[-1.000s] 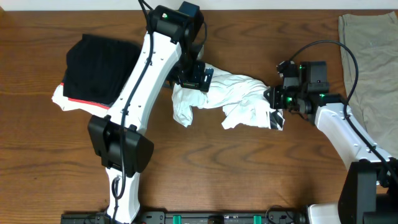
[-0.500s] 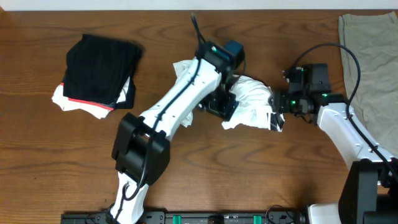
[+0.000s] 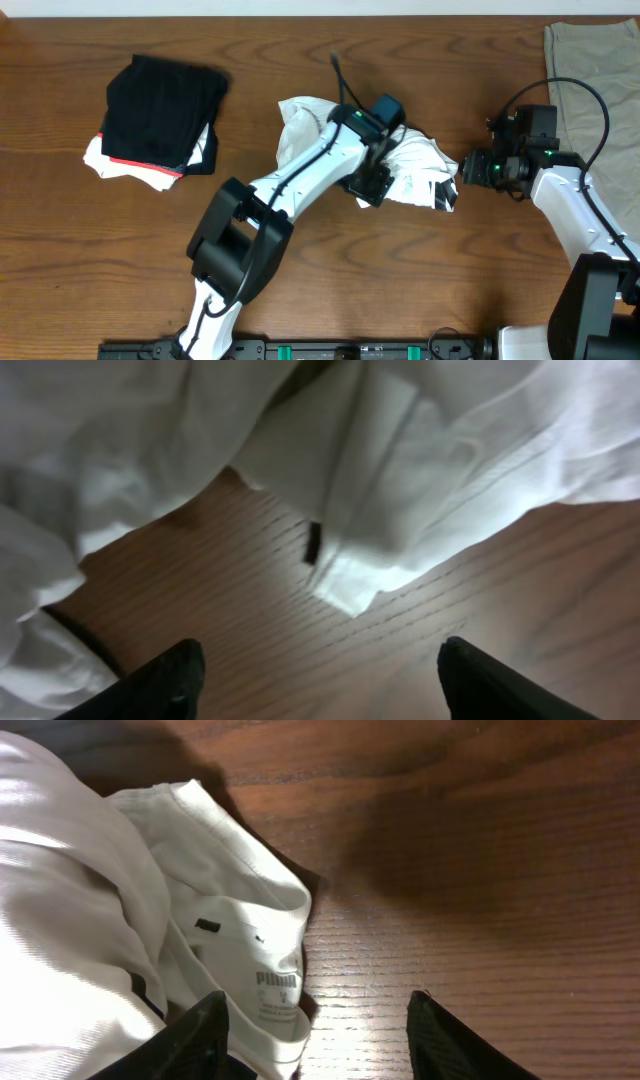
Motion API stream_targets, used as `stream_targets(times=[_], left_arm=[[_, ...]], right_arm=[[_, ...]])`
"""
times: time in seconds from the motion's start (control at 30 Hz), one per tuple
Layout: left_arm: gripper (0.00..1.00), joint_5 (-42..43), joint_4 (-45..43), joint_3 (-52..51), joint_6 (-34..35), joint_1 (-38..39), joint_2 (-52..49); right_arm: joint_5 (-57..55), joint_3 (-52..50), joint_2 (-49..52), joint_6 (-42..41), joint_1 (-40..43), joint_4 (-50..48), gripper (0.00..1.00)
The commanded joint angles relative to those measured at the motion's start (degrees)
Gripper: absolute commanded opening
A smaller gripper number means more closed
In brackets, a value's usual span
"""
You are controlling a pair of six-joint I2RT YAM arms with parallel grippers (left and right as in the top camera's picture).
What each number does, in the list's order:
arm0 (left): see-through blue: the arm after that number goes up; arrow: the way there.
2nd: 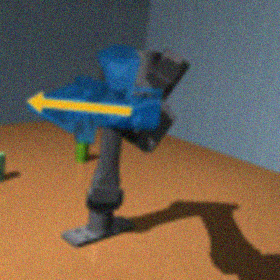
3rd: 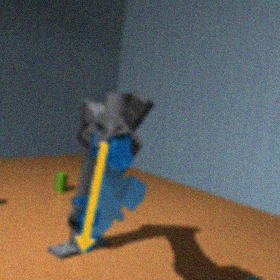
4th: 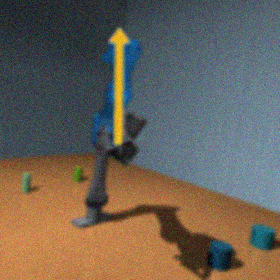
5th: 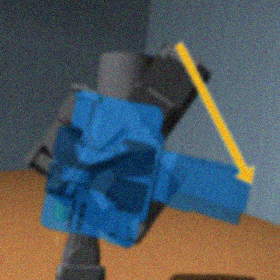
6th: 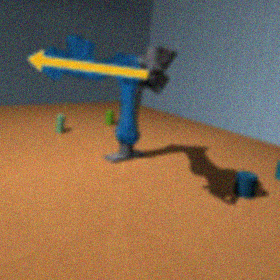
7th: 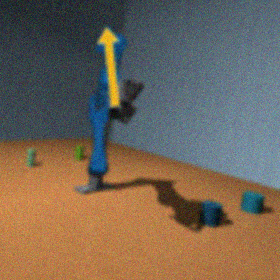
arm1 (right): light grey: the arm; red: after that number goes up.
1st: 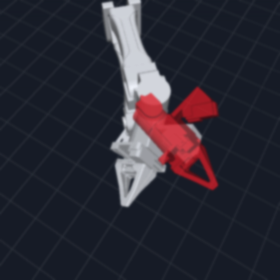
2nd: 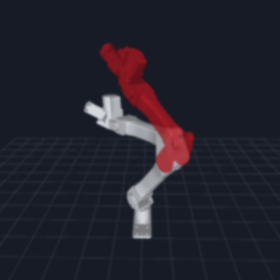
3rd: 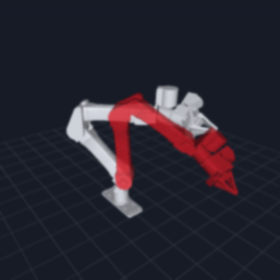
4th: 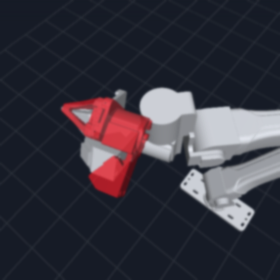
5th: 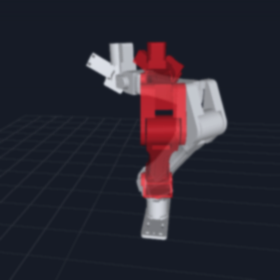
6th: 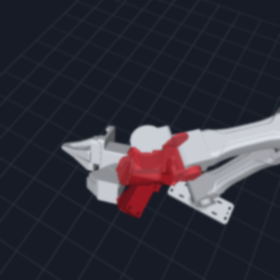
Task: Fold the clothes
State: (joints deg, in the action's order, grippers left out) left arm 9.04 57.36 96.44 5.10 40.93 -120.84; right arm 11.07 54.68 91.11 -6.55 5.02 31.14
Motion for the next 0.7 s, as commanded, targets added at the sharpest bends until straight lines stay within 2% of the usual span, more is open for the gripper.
stream_targets(times=[0.0,0.23,0.67], left_arm=[[0.75,-5.8,0.0,0.0,3.1,1.2,0.6],[0.74,-6.3,-1.5,-1.8,3.8,3.1,0.6],[0.75,-7.0,-10.6,-8.7,6.4,4.8,0.6]], right_arm=[[-0.1,1.0,0.3,0.0,0.4,0.4,0.56],[-0.1,1.0,0.3,0.0,0.4,0.4,0.57],[-0.1,1.0,0.3,0.0,0.4,0.6,0.57]])
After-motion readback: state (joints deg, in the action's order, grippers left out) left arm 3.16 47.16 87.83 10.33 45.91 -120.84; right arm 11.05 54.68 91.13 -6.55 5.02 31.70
